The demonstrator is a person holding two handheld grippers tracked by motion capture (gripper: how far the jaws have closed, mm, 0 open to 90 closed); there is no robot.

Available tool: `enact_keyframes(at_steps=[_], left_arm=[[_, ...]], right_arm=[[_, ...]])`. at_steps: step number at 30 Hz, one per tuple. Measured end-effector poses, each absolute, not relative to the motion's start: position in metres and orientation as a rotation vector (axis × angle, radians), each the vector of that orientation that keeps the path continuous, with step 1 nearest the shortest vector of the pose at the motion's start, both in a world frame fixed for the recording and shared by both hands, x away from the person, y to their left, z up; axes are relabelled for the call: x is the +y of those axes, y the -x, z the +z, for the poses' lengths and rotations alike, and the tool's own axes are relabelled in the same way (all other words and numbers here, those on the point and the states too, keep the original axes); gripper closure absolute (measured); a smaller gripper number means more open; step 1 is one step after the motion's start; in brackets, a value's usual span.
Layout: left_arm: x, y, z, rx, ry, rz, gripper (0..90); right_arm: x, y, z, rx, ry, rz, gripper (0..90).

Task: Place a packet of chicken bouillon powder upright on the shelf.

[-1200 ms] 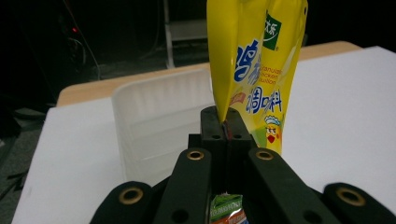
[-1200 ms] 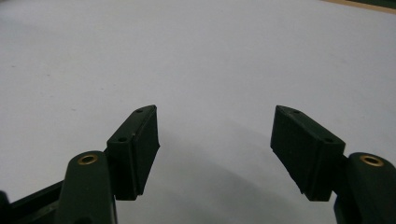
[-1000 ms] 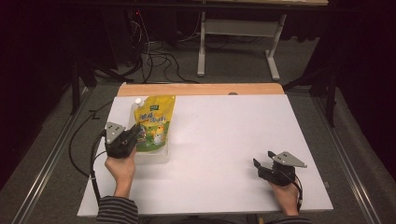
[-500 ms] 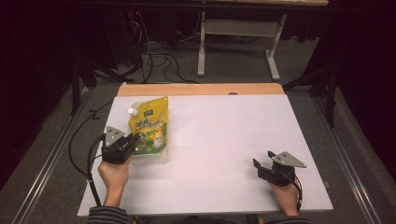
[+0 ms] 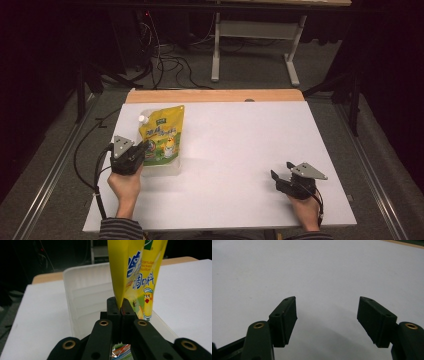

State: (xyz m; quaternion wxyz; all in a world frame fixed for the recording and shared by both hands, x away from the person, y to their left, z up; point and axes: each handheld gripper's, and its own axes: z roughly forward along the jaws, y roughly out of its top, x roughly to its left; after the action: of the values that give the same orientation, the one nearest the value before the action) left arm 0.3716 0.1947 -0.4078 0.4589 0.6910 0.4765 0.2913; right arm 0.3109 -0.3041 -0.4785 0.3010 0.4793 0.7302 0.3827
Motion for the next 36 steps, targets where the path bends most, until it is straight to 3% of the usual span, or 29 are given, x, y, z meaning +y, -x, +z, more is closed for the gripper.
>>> enact_keyframes(at_steps=[4,11,26,36], left_arm=[[0.188,-0.368,-0.412,1.134,-1.677,0.792,89.9],[0.207,-0.358,-0.417,1.117,-1.754,0.679,85.3],[0.209,-0.357,-0.422,1.135,-1.895,0.648,84.4],[0.209,-0.354,-0.429,1.122,-1.876,0.636,83.6]], right_arm=[[-0.304,-0.311,-0.479,1.937,-1.267,1.014,32.5],[-0.304,-0.31,-0.479,1.935,-1.267,1.024,32.3],[-0.304,-0.311,-0.479,1.938,-1.262,1.018,32.4],[-0.303,-0.311,-0.479,1.936,-1.271,1.014,32.4]])
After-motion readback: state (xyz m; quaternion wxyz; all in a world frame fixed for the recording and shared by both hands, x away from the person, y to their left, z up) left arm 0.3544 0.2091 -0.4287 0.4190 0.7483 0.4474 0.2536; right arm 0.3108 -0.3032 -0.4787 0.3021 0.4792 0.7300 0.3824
